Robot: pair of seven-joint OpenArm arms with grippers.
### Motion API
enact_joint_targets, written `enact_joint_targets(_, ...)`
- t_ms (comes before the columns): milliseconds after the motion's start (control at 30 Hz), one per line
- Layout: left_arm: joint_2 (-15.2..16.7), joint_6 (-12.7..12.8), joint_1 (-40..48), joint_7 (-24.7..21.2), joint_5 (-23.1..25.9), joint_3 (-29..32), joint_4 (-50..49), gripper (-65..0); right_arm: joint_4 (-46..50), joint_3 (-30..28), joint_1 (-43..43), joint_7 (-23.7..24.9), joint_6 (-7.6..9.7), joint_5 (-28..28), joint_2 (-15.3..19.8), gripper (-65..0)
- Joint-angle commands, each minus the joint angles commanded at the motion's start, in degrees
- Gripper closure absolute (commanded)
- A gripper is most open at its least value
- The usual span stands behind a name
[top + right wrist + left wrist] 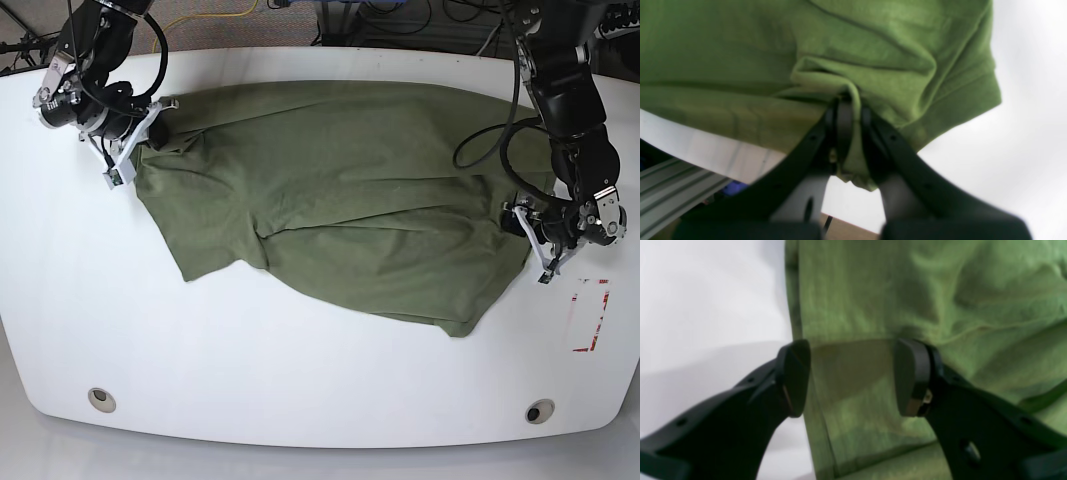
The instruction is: Fold the T-shirt properly
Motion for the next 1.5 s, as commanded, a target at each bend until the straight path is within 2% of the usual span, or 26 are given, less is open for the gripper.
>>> enact_joint_targets(333, -1.05, 0.0, -0.26, -2.37, 0.44, -3.69, -0.35, -36.5, 0.0, 0.0, 0.0, 0.0, 0.0, 0.0, 0.09, 0.0)
enact_joint_targets(1000, -0.7, 0.0, -0.35, -2.55, 0.18, -3.25, -2.29, -36.7, 0.0, 0.0, 0.09, 0.0, 0.0, 0.0, 0.0, 0.0)
enact_joint_targets(1267, -1.05, 0.0, -1.67, -5.1, 0.44, -3.25, -6.77, -36.7, 0.0, 0.0, 0.26, 0.09, 0.0, 0.0, -0.18, 0.0)
enact_joint_targets(1500, -0.88, 0.0, -1.67, -5.01, 0.26, -3.16, -6.77, -36.7, 0.0, 0.0, 0.35, 0.09, 0.0, 0.0, -0.26, 0.0)
